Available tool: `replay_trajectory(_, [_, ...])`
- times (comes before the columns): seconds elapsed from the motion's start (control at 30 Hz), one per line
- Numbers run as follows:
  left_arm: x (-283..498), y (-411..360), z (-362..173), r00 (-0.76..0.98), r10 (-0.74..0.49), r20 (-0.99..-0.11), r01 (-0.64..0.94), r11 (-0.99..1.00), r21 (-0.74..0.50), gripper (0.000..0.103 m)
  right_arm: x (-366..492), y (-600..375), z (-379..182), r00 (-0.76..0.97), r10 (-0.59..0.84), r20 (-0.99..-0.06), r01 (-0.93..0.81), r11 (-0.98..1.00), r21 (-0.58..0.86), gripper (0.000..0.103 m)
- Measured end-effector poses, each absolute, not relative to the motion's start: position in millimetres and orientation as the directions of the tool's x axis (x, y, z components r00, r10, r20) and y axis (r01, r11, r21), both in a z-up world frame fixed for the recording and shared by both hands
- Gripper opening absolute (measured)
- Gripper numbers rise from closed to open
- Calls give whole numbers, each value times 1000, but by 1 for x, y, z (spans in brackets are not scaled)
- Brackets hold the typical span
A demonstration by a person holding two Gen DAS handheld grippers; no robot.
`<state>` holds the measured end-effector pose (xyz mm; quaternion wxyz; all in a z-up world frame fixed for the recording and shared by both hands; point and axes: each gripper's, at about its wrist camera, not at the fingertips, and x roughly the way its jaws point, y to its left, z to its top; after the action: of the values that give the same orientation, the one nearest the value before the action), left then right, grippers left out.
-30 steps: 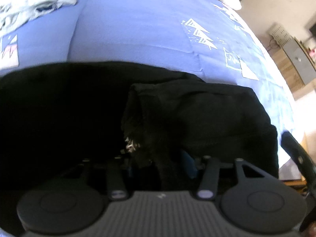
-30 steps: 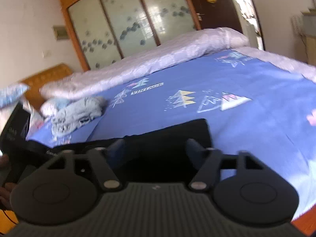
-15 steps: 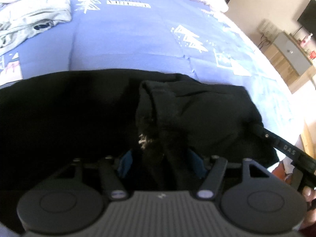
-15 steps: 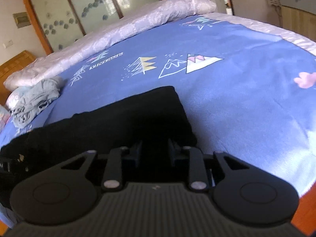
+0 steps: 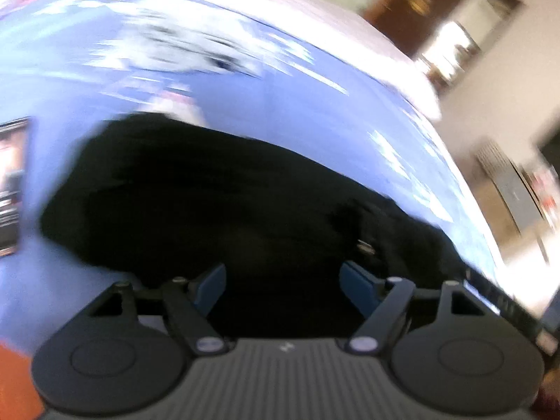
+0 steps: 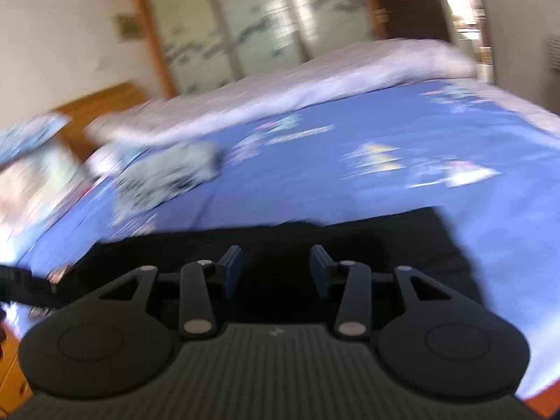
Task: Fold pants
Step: 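Press and smooth the folded pants with the left gripper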
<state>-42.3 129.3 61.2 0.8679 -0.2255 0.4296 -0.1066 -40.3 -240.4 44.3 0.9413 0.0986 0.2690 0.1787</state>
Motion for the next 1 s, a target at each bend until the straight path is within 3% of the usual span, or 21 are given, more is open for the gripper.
replay_trajectory(0.1, [-47, 176, 54, 643, -274, -716, -162, 864, -476, 79, -33, -211, 33, 733, 443, -517, -356, 896, 264, 45])
replay_trajectory(0.2, [-45, 213, 41, 640, -194, -744, -304, 825, -477, 81, -18, -188, 12, 649, 395, -651, -352, 914, 203, 46])
replay_trajectory(0.37, [-30, 241, 24, 627, -212, -750, -376, 760, -530, 86, -22, -199, 33, 684, 441, -581, -346, 897, 273, 47])
replay_trajectory(0.47, [-21, 246, 15, 627, -258, -735, -367, 735, -571, 96, -27, -199, 44, 719, 457, -524, -362, 889, 280, 47])
replay_trajectory(0.57, [-9, 241, 5, 614, -269, -742, -396, 708, -585, 102, -26, -193, 41, 717, 451, -532, -361, 893, 270, 47])
replay_trajectory(0.8, [7, 218, 2, 613, -275, -740, -375, 723, -580, 100, -26, -185, 31, 685, 458, -567, -347, 889, 299, 47])
replay_trajectory(0.87, [12, 216, 2, 615, -266, -742, -380, 725, -575, 95, -28, -183, 30, 683, 462, -566, -353, 887, 298, 47])
replay_trajectory(0.9, [17, 214, 2, 616, -252, -746, -380, 734, -562, 87, -30, -184, 31, 682, 463, -566, -353, 886, 300, 48])
replay_trajectory(0.93, [21, 213, 2, 618, -232, -751, -378, 749, -544, 67, -31, -184, 30, 682, 462, -567, -350, 887, 302, 47])
replay_trajectory(1.0, [28, 212, 1, 607, -201, -769, -379, 777, -502, 47, -30, -187, 30, 680, 462, -569, -343, 887, 310, 47])
